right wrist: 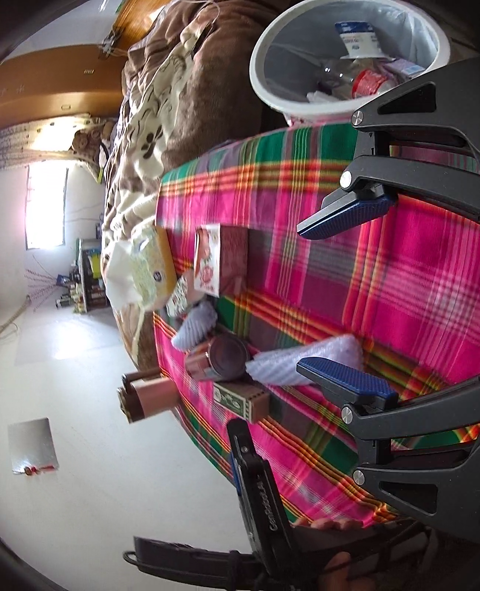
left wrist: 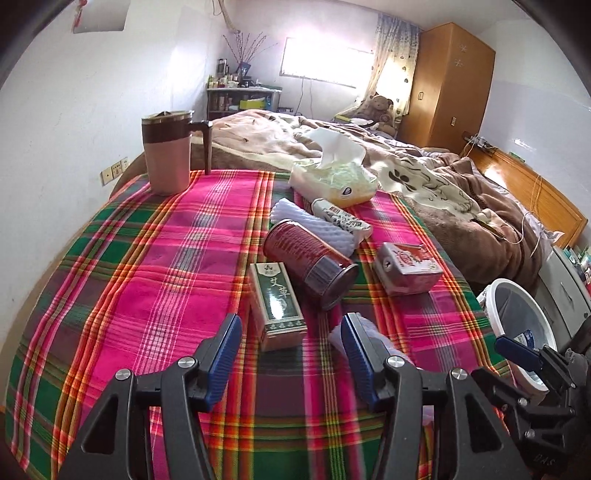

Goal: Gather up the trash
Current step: 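Grasp the white foam net sleeve with the right tool while the left tool grasps the green herbal box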

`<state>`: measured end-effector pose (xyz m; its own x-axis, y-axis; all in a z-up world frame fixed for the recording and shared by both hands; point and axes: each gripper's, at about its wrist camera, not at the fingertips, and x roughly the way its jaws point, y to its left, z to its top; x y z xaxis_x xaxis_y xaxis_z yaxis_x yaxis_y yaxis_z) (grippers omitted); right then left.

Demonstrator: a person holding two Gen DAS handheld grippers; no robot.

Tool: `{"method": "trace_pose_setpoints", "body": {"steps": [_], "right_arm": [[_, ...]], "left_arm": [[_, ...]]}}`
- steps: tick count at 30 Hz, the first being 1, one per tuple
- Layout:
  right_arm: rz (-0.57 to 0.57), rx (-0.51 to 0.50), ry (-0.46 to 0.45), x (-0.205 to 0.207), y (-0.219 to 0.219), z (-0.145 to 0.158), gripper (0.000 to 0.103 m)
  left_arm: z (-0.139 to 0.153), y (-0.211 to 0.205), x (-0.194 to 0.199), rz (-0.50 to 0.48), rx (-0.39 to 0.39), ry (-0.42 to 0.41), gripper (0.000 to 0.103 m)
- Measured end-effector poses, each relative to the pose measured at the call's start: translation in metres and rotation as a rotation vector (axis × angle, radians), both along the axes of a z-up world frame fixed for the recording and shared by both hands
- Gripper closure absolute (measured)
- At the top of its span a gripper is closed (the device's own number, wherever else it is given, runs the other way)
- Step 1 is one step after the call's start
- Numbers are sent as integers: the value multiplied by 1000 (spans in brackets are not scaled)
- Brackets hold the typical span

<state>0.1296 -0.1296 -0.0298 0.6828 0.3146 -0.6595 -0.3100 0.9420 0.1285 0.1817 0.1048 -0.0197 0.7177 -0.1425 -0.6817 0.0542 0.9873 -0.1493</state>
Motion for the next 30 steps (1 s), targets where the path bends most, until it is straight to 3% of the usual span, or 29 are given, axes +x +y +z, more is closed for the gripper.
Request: {"method": "trace_pose_setpoints", "body": {"steps": [10, 20, 22, 30], "right_arm": [[106, -22, 75, 13, 35, -17, 35], [123, -42, 128, 21, 42, -27, 36], [119, -50, 129, 21, 43, -27, 49], [124, -59, 133, 21, 45, -28, 66]], "left_arm": [[-18, 5, 32, -24, -15, 50, 47], [-30, 5, 54, -17, -14, 93, 47], [-33, 5, 58, -14, -11, 107, 47], [-43, 9, 69, 8, -12, 141, 47]]}}
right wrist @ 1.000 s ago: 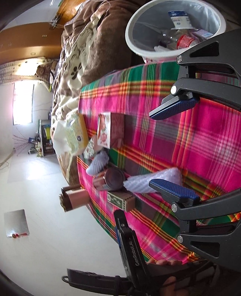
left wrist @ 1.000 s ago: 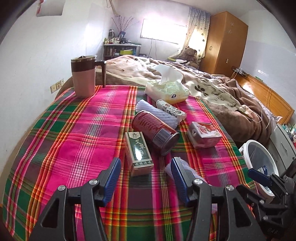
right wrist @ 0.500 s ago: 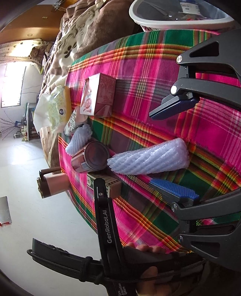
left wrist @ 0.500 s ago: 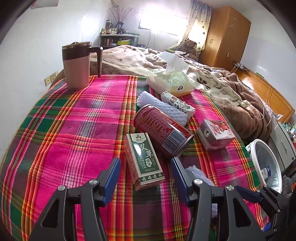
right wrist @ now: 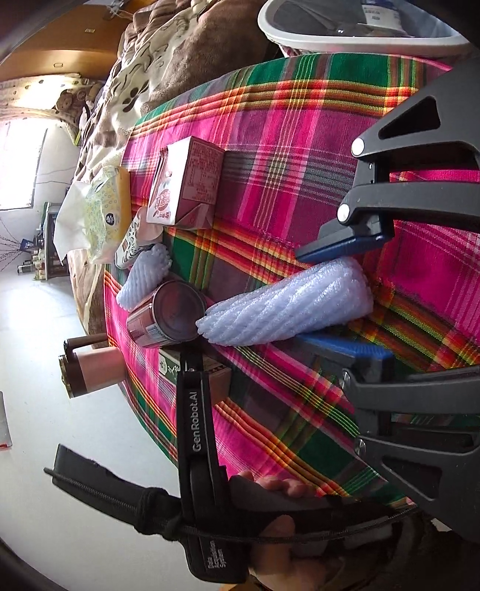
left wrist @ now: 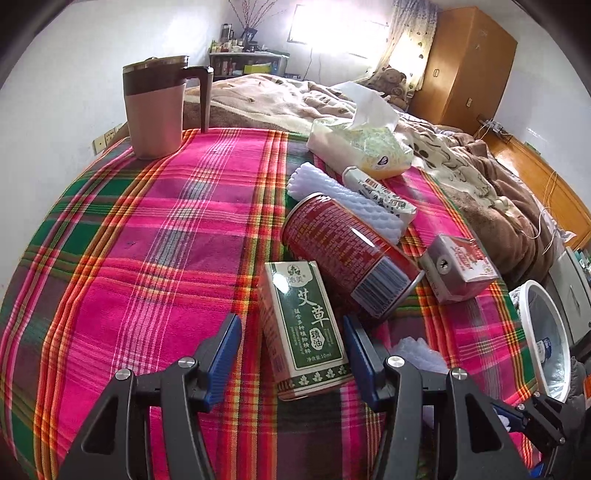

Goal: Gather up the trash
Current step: 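Grasp the white foam net sleeve with the right tool while the left tool grasps the green herbal box, then carry the foam sleeve and green box over the trash bin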

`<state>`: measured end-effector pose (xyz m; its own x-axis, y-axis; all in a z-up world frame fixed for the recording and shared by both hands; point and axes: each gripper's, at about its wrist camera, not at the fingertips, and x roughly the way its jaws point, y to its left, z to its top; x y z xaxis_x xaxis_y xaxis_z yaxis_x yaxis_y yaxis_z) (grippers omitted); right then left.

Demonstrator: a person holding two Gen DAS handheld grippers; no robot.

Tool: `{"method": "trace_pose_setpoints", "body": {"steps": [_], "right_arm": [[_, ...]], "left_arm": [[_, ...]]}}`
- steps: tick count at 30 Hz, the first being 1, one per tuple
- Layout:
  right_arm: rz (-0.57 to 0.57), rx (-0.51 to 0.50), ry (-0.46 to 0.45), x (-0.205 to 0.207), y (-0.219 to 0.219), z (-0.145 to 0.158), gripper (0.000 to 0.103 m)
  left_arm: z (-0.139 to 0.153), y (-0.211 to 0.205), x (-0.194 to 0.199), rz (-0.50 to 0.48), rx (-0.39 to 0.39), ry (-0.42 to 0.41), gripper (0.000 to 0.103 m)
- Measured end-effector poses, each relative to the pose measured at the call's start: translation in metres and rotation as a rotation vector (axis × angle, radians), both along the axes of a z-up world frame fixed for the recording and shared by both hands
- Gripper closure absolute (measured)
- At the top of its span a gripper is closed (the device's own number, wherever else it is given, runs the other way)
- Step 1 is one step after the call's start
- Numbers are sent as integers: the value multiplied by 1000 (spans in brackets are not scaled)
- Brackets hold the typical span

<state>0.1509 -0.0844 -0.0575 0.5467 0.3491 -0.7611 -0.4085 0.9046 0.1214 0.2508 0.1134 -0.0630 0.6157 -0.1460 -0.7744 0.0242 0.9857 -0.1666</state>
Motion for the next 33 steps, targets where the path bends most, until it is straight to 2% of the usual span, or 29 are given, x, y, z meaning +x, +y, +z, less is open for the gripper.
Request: {"method": "trace_pose_setpoints", "body": {"steps": [3, 5, 8, 16, 33], "right_arm": [[-1, 5, -1, 0, -1, 0, 69], [0, 11, 0, -1, -2, 0, 70], [-2, 18, -1, 0, -3, 0, 71], [-10, 32, -19, -2, -6, 2, 76], [-91, 74, -93, -15, -33, 23, 77]], "left_arm": [[-1, -1, 0, 1, 8, -2, 50], [-1, -1, 1, -2, 5, -7, 61], [-1, -2, 1, 0, 15, -7, 71], [3, -4, -8, -5, 30, -29, 71], [32, -11, -58, -9, 21, -107, 71]]}}
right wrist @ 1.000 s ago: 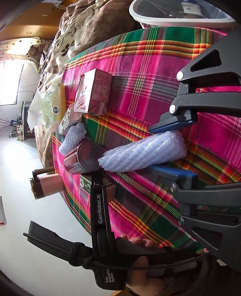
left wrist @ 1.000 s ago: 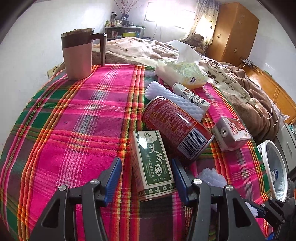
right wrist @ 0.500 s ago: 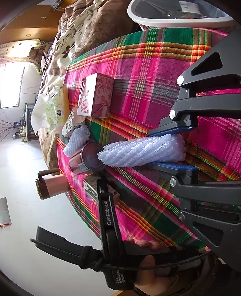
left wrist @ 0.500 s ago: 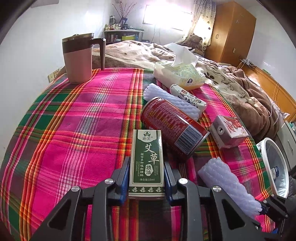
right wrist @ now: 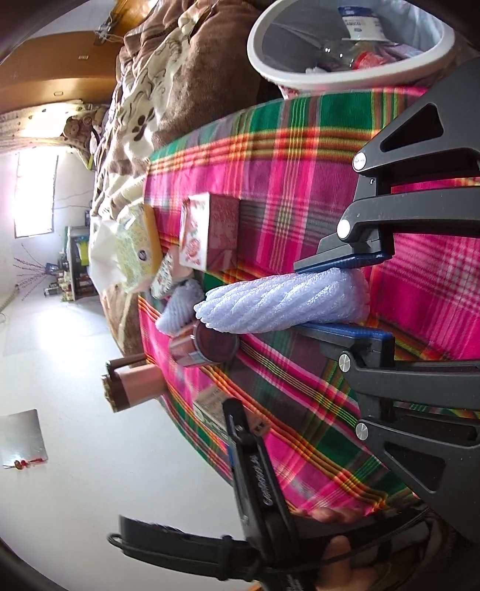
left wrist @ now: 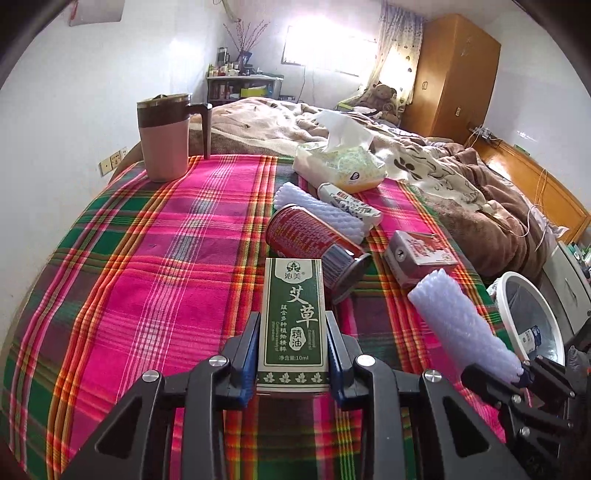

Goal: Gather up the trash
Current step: 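Carry the foam sleeve and green box over the trash bin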

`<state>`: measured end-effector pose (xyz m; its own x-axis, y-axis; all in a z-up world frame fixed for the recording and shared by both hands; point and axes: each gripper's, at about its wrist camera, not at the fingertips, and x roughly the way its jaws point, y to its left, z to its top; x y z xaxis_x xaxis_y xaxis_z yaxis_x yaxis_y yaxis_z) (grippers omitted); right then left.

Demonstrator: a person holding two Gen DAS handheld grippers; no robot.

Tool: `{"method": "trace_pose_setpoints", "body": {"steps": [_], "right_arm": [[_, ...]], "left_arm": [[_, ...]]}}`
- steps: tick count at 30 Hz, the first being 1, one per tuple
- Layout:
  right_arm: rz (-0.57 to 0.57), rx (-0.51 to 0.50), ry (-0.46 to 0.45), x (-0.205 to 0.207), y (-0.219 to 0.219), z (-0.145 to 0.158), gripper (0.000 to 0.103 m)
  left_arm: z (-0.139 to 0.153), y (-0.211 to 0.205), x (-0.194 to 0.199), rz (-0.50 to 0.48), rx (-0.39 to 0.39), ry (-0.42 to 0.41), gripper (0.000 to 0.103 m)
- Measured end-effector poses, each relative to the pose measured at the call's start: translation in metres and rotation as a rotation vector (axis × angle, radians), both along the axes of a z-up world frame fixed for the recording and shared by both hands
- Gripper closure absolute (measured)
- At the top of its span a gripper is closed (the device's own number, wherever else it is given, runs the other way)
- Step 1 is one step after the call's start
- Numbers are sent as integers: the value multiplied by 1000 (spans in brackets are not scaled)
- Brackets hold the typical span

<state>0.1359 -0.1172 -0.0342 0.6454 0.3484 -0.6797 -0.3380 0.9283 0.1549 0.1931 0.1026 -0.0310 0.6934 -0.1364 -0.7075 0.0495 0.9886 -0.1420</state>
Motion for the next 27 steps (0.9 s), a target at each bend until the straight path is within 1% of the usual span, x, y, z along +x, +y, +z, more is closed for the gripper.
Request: {"method": "trace_pose_setpoints", "body": {"steps": [7, 15, 27], "right_arm": [[-52, 19, -35, -9, -21, 11, 77], [-115, 28, -85, -22, -54, 26, 77], [-216, 28, -132, -35, -98, 37, 77]], "left_arm": [[22, -16, -23, -31, 9, -59, 71], [46, -46, -47, -101, 1, -121, 71], [58, -95, -62, -191, 9, -150, 71]]}}
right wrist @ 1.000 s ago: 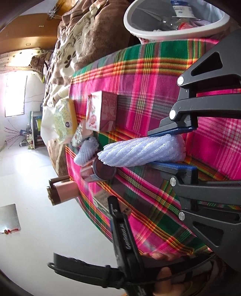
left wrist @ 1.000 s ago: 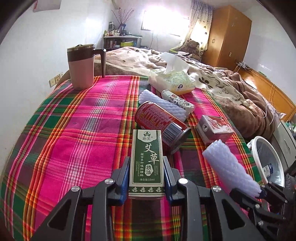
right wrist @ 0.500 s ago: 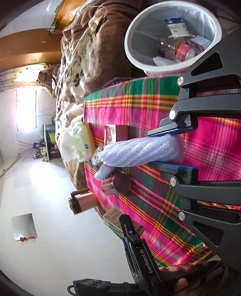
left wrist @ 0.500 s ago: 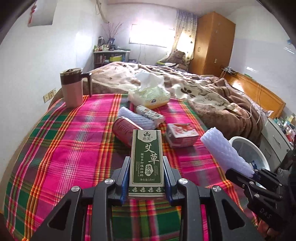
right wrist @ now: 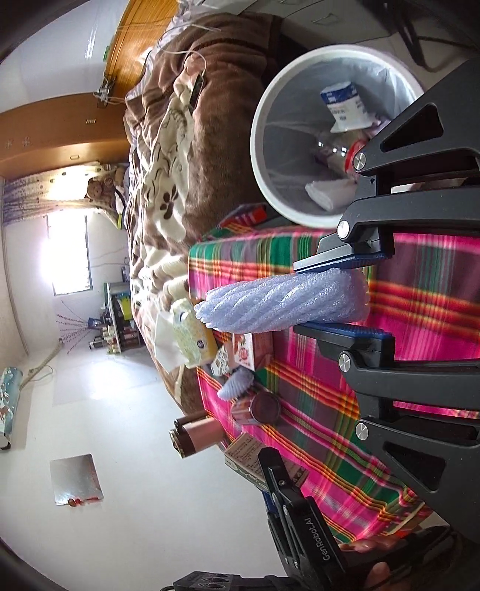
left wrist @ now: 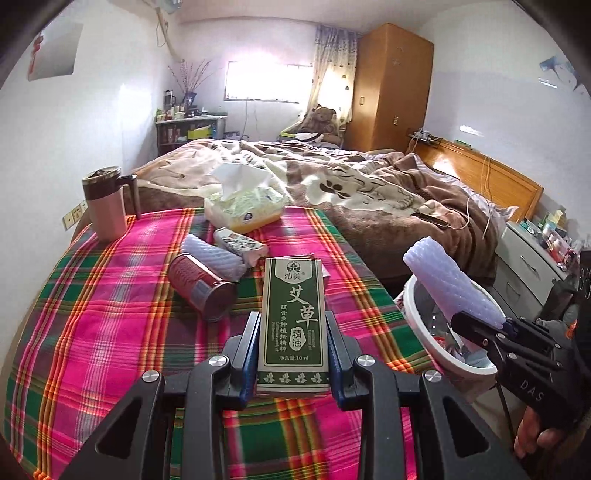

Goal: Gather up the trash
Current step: 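Carry the foam sleeve and green box over the trash bin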

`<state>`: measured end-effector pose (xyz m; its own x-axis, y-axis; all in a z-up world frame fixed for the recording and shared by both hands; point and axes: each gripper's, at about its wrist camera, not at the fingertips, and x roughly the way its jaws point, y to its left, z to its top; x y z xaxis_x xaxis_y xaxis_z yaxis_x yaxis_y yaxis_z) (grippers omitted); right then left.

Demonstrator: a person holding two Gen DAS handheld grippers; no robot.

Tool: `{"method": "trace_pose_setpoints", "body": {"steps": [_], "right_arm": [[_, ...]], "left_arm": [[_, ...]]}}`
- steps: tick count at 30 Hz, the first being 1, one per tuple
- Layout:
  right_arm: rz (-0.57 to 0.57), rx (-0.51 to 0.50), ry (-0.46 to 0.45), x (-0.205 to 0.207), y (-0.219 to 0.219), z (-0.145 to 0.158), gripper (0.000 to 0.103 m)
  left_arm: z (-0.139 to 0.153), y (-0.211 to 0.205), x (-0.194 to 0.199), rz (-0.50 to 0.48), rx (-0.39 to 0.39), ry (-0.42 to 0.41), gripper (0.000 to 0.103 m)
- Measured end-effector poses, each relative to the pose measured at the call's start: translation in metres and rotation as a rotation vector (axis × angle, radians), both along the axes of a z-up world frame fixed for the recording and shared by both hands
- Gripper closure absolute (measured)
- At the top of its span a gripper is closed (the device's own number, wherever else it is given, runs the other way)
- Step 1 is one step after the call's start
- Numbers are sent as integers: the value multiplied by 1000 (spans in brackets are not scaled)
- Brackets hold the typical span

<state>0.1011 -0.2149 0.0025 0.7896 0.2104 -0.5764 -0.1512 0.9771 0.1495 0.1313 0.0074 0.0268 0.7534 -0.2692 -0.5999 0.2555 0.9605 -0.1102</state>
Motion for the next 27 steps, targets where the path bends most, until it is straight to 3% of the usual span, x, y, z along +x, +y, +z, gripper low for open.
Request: {"method": "trace_pose_setpoints", "body": {"steps": [15, 27], "right_arm": [[-159, -28, -10, -11, -73, 3, 77], [-248, -63, 34, -8, -123, -5, 77]], "left_arm": [[3, -89, 0, -173, 12, 0, 71], [-3, -165, 9, -303, 42, 21, 71]]}}
